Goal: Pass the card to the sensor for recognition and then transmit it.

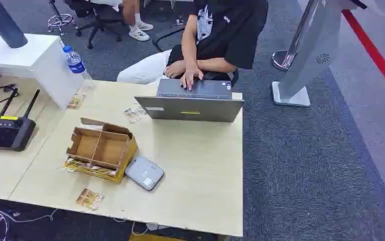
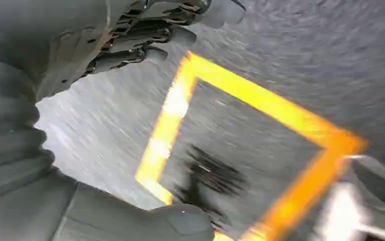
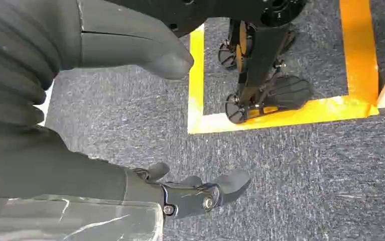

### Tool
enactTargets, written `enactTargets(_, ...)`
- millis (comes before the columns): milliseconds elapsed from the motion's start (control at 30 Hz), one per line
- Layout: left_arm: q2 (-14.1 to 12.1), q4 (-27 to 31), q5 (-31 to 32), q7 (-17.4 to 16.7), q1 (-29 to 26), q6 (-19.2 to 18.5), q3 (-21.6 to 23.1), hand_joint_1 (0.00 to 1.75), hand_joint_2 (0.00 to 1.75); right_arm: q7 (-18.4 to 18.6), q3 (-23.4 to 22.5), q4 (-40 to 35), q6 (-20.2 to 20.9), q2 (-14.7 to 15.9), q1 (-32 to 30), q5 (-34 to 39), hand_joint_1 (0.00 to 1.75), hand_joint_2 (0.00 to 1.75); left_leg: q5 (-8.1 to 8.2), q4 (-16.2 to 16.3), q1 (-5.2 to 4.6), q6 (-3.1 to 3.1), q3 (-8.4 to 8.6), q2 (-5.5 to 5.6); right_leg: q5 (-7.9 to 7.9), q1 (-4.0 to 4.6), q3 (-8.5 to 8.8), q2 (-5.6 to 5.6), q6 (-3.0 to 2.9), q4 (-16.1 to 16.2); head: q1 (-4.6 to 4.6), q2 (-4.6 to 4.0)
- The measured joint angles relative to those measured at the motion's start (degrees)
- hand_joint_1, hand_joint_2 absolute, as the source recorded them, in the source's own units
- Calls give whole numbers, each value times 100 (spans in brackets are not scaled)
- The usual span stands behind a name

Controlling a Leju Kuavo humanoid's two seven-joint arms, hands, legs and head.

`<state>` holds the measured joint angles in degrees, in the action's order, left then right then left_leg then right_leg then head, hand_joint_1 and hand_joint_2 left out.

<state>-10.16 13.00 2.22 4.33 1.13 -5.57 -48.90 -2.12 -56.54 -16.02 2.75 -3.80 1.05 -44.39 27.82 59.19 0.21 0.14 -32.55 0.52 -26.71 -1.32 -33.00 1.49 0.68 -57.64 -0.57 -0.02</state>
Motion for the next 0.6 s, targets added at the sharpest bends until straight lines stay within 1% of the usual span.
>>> enactTargets(67, 44, 0, -426, 464, 29, -101, -367, 0, 175, -24, -44, -18, -13, -22, 5, 9, 0, 175, 0, 0, 0, 0, 1, 0, 0, 0, 0, 0, 0, 0, -2, 0)
enactTargets(167, 72, 0, -1012, 1316, 103, -222, -920, 0, 175, -48, -190, -87, -72, -114, 20, 94, 0, 175, 0, 0, 1, 0, 1, 0, 0, 1, -1, 0, 0, 0, -2, 0)
enactTargets(200, 72, 0, -1195, 1495, 130, -306, -1106, 0, 175, -44, -238, -122, -77, -129, 24, 101, 0, 175, -1, 0, 1, -1, 1, 0, 0, 0, -1, 0, -1, 0, -2, 0)
enactTargets(233, 65, 0, -1401, 1664, 148, -344, -1290, 0, 175, 77, -295, -159, -101, -172, 25, 72, 0, 175, -1, 0, 1, -1, 1, -1, 0, 1, 0, 1, -1, -1, -2, 0)
enactTargets(300, 61, 0, -1624, 1897, 185, -275, -1602, 0, 175, 475, -400, -230, -162, -251, 23, 6, 0, 175, -2, 0, 4, -3, 2, -1, 1, 3, 0, 1, -2, -1, -2, 0)
enactTargets(333, 46, 2, -1742, 2028, 175, -352, -1777, 0, 175, 573, -472, -297, -175, -337, -5, -42, 0, 175, -2, 0, 4, -4, 2, -1, 1, 3, -2, 2, -2, -2, -2, 0)
enactTargets(433, 31, 9, -1844, 2376, 169, -549, -2070, 0, 175, 658, -630, -459, -175, -494, -64, -52, 0, 175, -2, -1, 4, -4, -4, 1, 1, 3, -7, 1, -2, -2, -4, 0)
enactTargets(500, 26, 39, -1864, 2708, 182, -640, -2225, 0, 175, 689, -761, -579, -184, -625, -63, -63, 0, 175, -3, -1, 4, -4, -3, 0, 1, 3, -8, 1, -3, -2, -4, 0)
enactTargets(533, 13, 50, -1872, 2853, 197, -629, -2270, 0, 175, 722, -804, -623, -192, -647, -63, -118, 0, 175, -3, -1, 5, -4, -2, 0, 1, 3, -17, 2, -3, -2, -4, 0)
enactTargets(600, 13, 153, -1909, 3199, 261, -412, -2366, 0, 175, 844, -872, -673, -238, -691, -51, -311, 0, 175, -7, -1, 4, -3, -3, 1, 1, 3, -18, 0, -2, -1, -7, 0)
